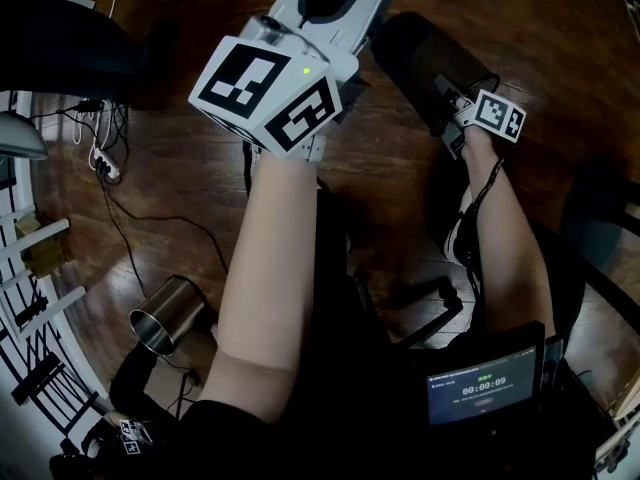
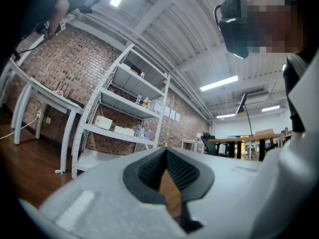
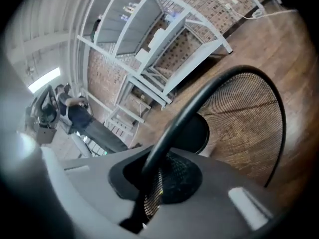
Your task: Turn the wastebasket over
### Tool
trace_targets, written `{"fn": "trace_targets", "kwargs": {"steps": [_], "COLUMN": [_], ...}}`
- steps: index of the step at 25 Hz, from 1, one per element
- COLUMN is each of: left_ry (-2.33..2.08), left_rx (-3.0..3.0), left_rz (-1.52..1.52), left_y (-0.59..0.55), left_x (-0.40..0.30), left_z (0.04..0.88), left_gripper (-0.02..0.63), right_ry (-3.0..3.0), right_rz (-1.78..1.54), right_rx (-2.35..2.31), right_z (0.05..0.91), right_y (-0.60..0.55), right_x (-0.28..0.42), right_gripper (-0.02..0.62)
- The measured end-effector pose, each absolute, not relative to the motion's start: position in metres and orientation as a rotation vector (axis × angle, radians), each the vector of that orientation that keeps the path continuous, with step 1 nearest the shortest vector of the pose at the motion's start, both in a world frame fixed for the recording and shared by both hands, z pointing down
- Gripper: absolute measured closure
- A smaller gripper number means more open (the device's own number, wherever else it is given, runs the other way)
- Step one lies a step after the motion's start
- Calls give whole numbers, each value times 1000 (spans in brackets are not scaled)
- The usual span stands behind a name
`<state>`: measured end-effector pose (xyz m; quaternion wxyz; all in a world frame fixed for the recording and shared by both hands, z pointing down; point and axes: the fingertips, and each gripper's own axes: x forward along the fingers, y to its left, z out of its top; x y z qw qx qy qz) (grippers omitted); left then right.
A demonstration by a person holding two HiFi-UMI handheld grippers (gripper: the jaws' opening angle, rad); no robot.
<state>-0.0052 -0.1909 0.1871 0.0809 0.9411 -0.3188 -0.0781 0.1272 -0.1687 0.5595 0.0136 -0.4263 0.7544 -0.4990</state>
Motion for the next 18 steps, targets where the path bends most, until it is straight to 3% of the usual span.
{"fn": "trace_targets", "kwargs": {"steps": [9, 18], "left_ry": [-972, -981], "left_rx": [2785, 2768], "left_rz": [-267, -301], "left_y": [-194, -194], "left_x": [-14, -21], "left_z": [186, 180], "left_gripper": [606, 606], "right_ry": [3299, 4237], "right_rz": [-1476, -679], "right_rx": [-1397, -918], "right_z": [609, 620], "right_y": [-154, -122], "right_x": [101, 44], "right_gripper": [578, 574]}}
